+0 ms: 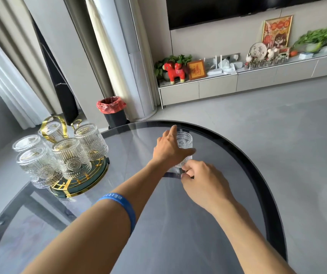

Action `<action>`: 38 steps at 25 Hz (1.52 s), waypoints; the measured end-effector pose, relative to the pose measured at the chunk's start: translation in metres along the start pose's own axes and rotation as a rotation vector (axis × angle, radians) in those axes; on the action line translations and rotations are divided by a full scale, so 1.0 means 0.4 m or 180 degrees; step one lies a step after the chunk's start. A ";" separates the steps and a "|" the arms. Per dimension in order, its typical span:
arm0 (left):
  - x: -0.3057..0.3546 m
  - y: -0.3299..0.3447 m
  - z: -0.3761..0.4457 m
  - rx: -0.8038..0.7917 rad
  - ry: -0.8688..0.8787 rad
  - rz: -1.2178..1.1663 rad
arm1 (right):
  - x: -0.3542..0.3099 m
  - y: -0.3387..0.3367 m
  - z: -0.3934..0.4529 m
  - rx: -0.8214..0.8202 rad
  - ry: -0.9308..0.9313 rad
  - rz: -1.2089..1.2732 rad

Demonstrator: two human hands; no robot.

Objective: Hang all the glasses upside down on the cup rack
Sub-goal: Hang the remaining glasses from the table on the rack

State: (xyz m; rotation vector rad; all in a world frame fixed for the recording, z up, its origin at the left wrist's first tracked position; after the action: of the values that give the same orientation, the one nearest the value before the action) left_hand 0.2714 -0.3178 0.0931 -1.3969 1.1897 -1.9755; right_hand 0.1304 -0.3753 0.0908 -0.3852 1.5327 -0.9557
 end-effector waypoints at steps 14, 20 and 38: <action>-0.082 -0.280 -0.237 0.0529 0.0568 -0.1176 | -0.060 0.124 -0.051 -0.0667 0.1308 0.3437; -0.125 -0.486 -0.412 0.0514 0.1370 -0.0793 | -0.255 0.206 -0.075 -0.1378 0.1176 0.4227; -0.581 -0.767 -0.056 0.0521 0.0863 -0.0040 | -0.797 0.130 0.429 0.0770 -0.1155 0.1472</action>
State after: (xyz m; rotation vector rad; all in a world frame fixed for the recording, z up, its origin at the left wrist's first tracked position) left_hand 0.3786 0.0286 0.2239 -1.0842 1.1015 -2.2692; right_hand 0.3748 -0.1744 0.2745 -0.0202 1.0922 -0.6509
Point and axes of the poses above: each hand's wrist, its own z-axis towards the middle knuckle, its own y-axis out of the palm, x = y × z, the point moved 8 cm from there along z, towards the middle knuckle, and after that the axes turned 1 degree about -z, right-handed, at the moved point
